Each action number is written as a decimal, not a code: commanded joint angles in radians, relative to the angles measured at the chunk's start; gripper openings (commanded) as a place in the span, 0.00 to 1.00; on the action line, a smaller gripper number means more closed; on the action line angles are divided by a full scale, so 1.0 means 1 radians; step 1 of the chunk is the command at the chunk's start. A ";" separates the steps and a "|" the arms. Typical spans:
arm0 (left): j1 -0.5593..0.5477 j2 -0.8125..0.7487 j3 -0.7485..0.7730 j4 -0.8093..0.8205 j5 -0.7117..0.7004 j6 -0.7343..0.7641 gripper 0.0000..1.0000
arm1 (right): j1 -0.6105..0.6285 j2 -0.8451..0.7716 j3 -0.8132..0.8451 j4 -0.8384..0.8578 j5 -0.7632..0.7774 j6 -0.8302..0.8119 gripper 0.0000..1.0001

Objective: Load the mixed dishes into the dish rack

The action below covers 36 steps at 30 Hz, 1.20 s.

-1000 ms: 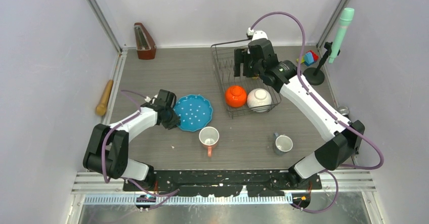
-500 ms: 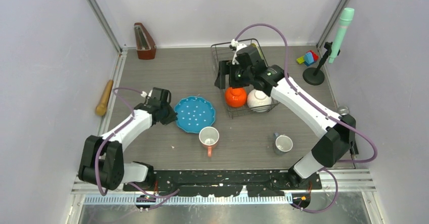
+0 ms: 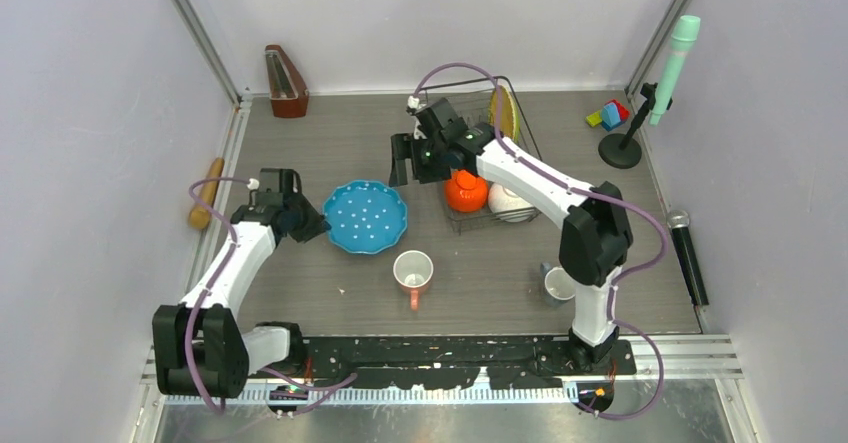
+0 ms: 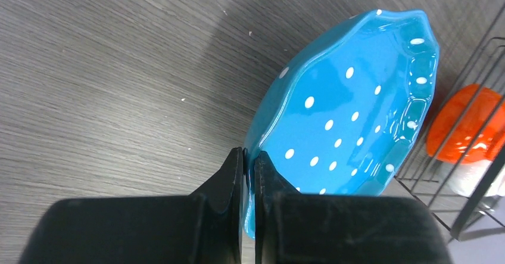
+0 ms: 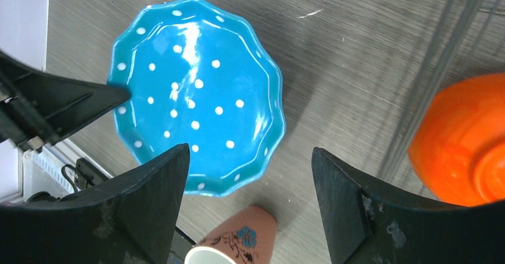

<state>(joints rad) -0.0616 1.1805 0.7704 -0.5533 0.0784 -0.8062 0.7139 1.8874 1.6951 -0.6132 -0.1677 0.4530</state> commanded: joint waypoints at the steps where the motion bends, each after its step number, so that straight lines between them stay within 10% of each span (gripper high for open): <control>1: 0.075 -0.072 0.054 0.097 0.186 -0.032 0.00 | 0.024 0.062 0.122 -0.011 -0.017 0.033 0.81; 10: 0.213 -0.108 0.086 0.101 0.315 -0.049 0.00 | 0.021 0.057 0.155 0.022 0.026 0.138 0.96; 26: 0.261 -0.112 0.085 0.231 0.480 -0.184 0.00 | -0.024 0.015 0.005 0.250 -0.208 0.361 0.77; 36: 0.261 -0.098 0.054 0.272 0.529 -0.192 0.00 | -0.039 0.000 -0.044 0.384 -0.290 0.443 0.03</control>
<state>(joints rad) 0.1947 1.1156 0.7856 -0.4232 0.4709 -0.9516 0.6807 1.9526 1.6428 -0.3412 -0.3908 0.8387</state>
